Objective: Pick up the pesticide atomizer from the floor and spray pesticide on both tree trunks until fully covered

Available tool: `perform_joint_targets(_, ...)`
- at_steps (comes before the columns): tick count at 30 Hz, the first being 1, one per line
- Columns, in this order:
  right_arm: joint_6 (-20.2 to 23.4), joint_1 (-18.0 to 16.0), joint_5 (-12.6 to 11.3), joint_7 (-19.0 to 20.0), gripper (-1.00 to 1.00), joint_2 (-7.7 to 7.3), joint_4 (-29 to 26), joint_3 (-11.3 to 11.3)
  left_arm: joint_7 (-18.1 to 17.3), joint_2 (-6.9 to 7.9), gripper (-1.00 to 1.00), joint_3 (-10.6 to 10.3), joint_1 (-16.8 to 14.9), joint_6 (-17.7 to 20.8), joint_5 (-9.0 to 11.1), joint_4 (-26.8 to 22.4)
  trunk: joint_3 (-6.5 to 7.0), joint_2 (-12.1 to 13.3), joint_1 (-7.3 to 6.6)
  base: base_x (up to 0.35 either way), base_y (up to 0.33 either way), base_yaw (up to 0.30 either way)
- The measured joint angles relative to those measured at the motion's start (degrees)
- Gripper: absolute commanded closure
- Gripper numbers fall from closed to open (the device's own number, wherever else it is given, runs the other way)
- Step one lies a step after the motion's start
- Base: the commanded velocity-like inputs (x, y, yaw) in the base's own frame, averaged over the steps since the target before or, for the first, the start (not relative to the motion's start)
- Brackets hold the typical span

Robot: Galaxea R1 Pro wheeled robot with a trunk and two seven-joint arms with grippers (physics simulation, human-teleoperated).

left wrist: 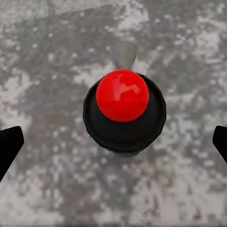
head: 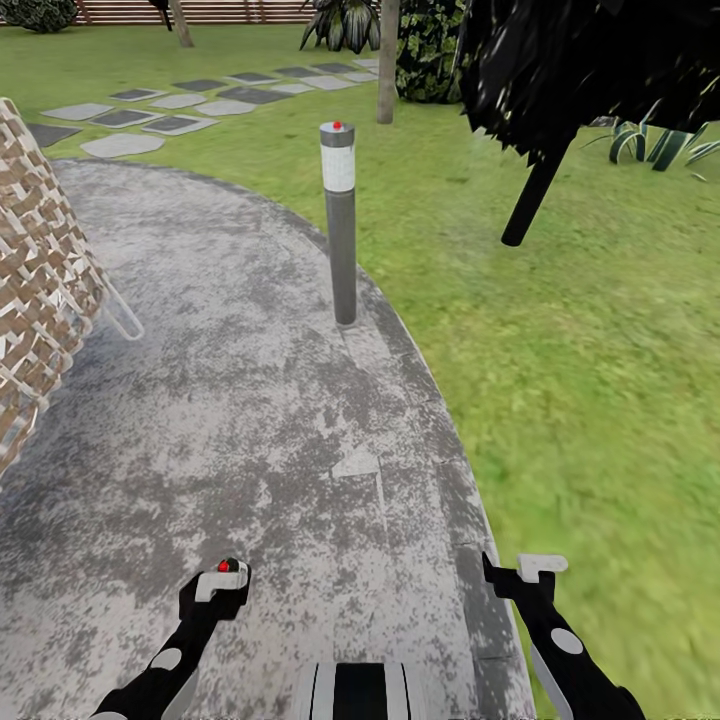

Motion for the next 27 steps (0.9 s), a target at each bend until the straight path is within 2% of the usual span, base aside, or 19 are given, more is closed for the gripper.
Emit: perform_joint_targets(27, 0.0, 0.0, 0.0, 0.0, -1.00, 0.00, 0.0, 0.0, 0.1, -0.06, -1.00, 0.0, 0.0, 0.0, -0.1, 0.1, -0.23, 0.0, 0.02, 0.018, 0.000, 0.000)
